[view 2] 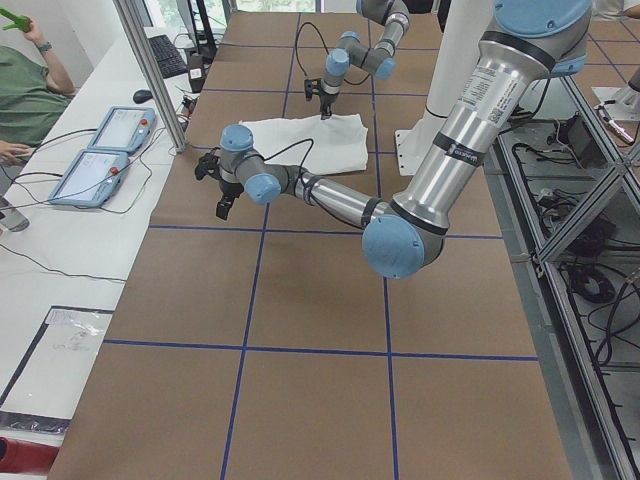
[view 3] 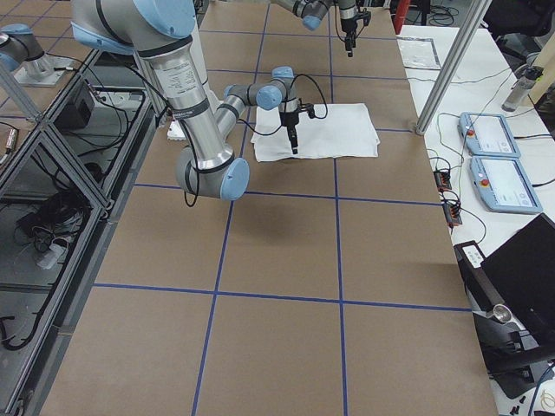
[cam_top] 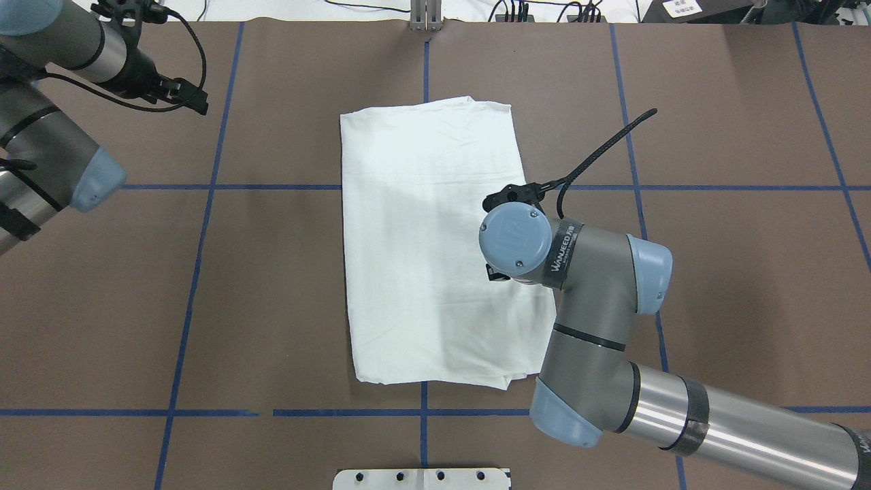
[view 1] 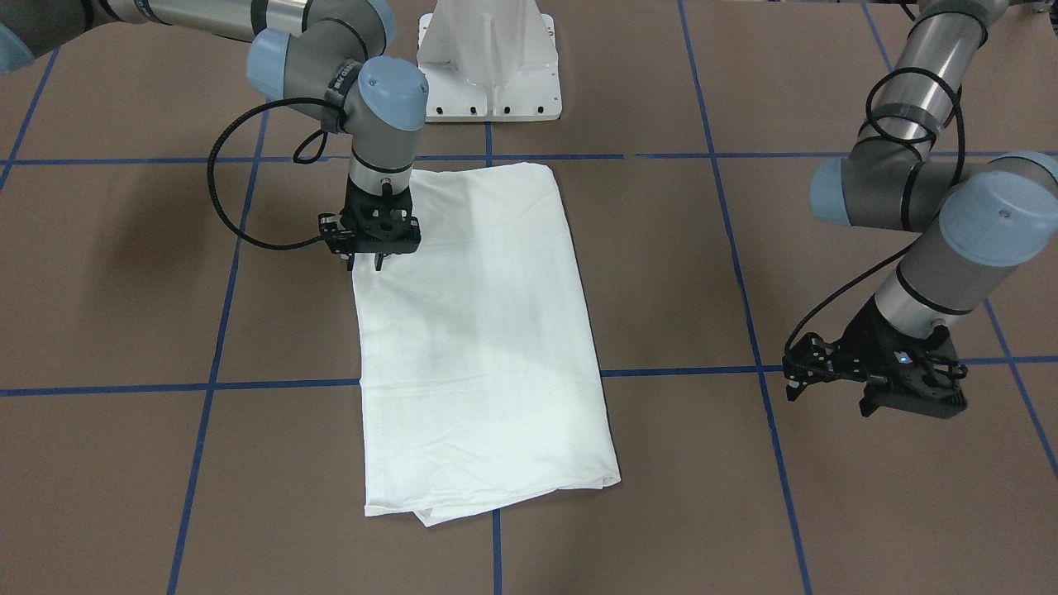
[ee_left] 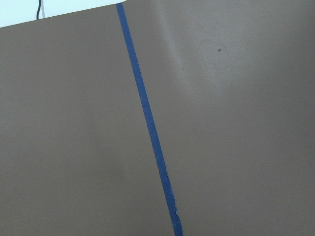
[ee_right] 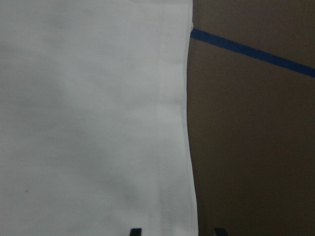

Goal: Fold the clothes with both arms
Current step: 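Move the right gripper to the shirt edge farthest from the left arm, then lower both grippers to the shirt's corners nearest the robot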

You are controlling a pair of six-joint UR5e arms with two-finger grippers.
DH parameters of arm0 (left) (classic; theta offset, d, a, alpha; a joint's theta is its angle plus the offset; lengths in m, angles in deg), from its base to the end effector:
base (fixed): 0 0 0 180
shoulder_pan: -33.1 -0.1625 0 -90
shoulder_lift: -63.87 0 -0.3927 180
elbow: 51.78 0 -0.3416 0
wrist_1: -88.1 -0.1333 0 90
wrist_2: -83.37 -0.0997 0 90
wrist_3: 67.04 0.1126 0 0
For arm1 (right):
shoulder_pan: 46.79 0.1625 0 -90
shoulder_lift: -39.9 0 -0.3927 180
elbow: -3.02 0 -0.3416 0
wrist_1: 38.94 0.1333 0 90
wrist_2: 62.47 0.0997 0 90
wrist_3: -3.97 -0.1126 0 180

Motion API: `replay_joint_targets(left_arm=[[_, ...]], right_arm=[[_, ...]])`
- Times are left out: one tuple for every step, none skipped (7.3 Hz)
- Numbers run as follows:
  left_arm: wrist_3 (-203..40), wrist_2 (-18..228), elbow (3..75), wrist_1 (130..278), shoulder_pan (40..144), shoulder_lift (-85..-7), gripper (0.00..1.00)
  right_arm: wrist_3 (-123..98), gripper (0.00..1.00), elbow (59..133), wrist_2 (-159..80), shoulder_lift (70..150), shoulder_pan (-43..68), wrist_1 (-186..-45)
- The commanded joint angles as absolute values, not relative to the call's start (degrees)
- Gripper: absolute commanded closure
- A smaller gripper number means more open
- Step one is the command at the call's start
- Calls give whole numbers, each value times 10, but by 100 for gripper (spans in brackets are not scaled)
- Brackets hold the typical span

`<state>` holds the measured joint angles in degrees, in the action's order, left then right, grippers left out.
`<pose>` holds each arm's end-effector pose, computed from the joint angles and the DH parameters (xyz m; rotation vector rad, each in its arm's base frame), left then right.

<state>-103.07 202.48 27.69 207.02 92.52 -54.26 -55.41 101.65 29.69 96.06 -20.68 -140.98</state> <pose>0.2635 -0.6002 0.4009 0.3997 0.8357 0.1179 -0.4942 -0.3859 0.3045 0.2200 -0.4849 -0.0869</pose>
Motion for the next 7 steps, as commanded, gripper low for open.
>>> replay_joint_targets(left_arm=[[-1046, 2026, 294, 2070, 924, -543, 0], [-1056, 2026, 306, 2069, 924, -537, 0], [-1055, 2037, 311, 2070, 924, -534, 0], [-1057, 2045, 315, 2070, 924, -533, 0], [-1062, 2047, 336, 2070, 923, -524, 0], [-1080, 2064, 376, 2070, 907, -504, 0], [-1117, 2070, 407, 2069, 891, -493, 0]], right_arm=[[-551, 0, 1030, 396, 961, -163, -1339], [-560, 0, 1049, 425, 958, -149, -1339], [-561, 0, 1065, 436, 957, -135, -1339], [-559, 0, 1084, 471, 958, -113, -1338], [-544, 0, 1114, 479, 966, -107, -1337], [-486, 0, 1122, 472, 967, -106, -1326], [-469, 0, 1119, 474, 963, -101, -1321]])
